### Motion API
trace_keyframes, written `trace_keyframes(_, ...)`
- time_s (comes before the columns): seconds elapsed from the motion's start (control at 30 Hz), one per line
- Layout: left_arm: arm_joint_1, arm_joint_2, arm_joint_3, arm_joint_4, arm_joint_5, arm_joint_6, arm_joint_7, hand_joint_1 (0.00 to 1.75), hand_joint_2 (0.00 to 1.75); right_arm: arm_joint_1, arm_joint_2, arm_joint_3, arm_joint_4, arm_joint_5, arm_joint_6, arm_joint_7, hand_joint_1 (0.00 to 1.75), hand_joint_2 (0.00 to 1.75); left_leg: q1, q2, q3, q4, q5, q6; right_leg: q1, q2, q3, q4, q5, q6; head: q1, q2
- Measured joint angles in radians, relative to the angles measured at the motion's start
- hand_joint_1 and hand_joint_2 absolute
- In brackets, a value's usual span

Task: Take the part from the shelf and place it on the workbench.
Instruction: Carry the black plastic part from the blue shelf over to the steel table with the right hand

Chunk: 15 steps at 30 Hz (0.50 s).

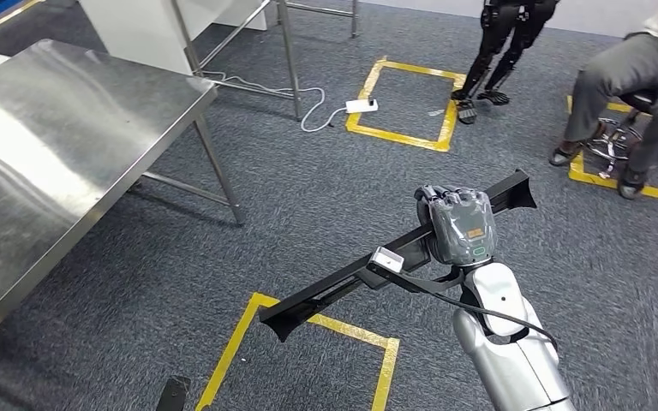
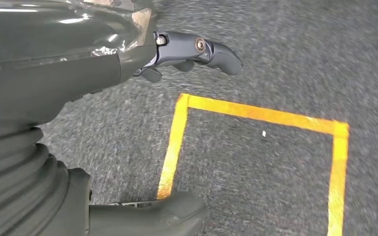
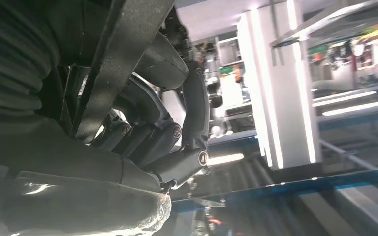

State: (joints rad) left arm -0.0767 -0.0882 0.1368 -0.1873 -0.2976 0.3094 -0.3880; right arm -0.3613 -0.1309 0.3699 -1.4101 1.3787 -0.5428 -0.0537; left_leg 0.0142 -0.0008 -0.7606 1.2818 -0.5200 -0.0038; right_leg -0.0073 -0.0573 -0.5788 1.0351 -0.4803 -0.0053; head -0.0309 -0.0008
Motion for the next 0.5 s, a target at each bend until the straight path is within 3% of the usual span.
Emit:
trace_keyframes(0.03, 0.0, 0.0, 0.0, 0.0, 0.0, 0.0, 0.0, 0.0, 1.75, -0.001, 0.0, 0.0, 0.0, 0.0, 0.0, 0.0, 1.75, 1.75, -0.004, 0.009, 0.039, -0.064, 0.03, 0.008, 0.002, -0.012, 0.001, 0.0, -0.001, -0.001, 0.0, 0.0)
trace_keyframes(0.1, -0.002, 0.001, 0.0, 0.0, 0.0, 0.001, 0.0, 0.0, 1.75, -0.004, 0.001, 0.0, 0.0, 0.0, 0.0, 0.0, 1.75, 1.75, -0.02, 0.052, 0.115, -0.197, 0.069, 0.026, 0.007, -0.033, 0.004, -0.001, -0.003, -0.002, 0.001, 0.0)
trace_keyframes(0.17, -0.004, 0.002, 0.0, 0.0, 0.0, 0.002, 0.0, 0.0, 1.75, -0.008, 0.002, 0.0, 0.0, 0.0, 0.0, 0.0, 1.75, 1.75, -0.034, 0.073, 0.139, -0.247, 0.074, 0.04, 0.009, -0.052, 0.005, -0.003, -0.004, 0.0, 0.001, 0.0)
trace_keyframes(0.23, -0.003, 0.002, 0.0, 0.0, 0.0, 0.002, 0.0, 0.0, 1.75, -0.01, 0.004, 0.0, 0.0, 0.0, 0.0, 0.0, 1.75, 1.75, -0.033, 0.05, 0.14, -0.259, 0.083, 0.049, 0.011, -0.065, 0.006, -0.006, -0.006, 0.005, 0.001, 0.0)
trace_keyframes(0.3, -0.004, 0.001, 0.001, 0.0, -0.001, 0.002, 0.0, 0.0, 1.75, -0.014, 0.003, -0.001, 0.0, -0.001, 0.0, 0.0, 1.75, 1.75, -0.024, 0.027, 0.151, -0.28, 0.096, 0.058, 0.009, -0.023, -0.006, 0.027, -0.025, 0.008, 0.002, 0.0)
trace_keyframes(0.37, -0.007, -0.001, 0.001, 0.0, -0.004, 0.003, 0.0, 0.0, 1.75, -0.014, -0.001, -0.002, 0.002, -0.003, 0.0, 0.001, 1.75, 1.75, -0.018, 0.004, 0.157, -0.29, 0.104, 0.062, 0.003, 0.035, -0.054, 0.134, -0.073, 0.007, 0.006, 0.0)
trace_keyframes(0.43, -0.008, -0.004, 0.001, 0.0, -0.005, 0.003, 0.0, 0.0, 1.75, -0.011, -0.004, -0.003, 0.005, -0.003, 0.0, 0.001, 1.75, 1.75, -0.015, -0.024, 0.156, -0.289, 0.105, 0.062, -0.003, 0.051, -0.112, 0.251, -0.111, 0.012, 0.008, 0.0)
trace_keyframes(0.47, -0.008, -0.005, 0.001, 0.0, -0.005, 0.002, 0.0, 0.0, 1.75, -0.01, -0.005, -0.003, 0.007, -0.003, 0.0, 0.001, 1.75, 1.75, -0.014, -0.039, 0.156, -0.288, 0.106, 0.061, -0.007, 0.052, -0.124, 0.268, -0.11, 0.02, 0.008, 0.0)
trace_keyframes(0.5, -0.007, -0.006, 0.001, 0.0, -0.005, 0.002, 0.0, 0.0, 1.75, -0.01, -0.005, -0.003, 0.009, -0.003, 0.0, 0.001, 1.75, 1.75, -0.011, -0.055, 0.156, -0.286, 0.105, 0.058, -0.011, 0.054, -0.115, 0.245, -0.092, 0.032, 0.008, 0.0)
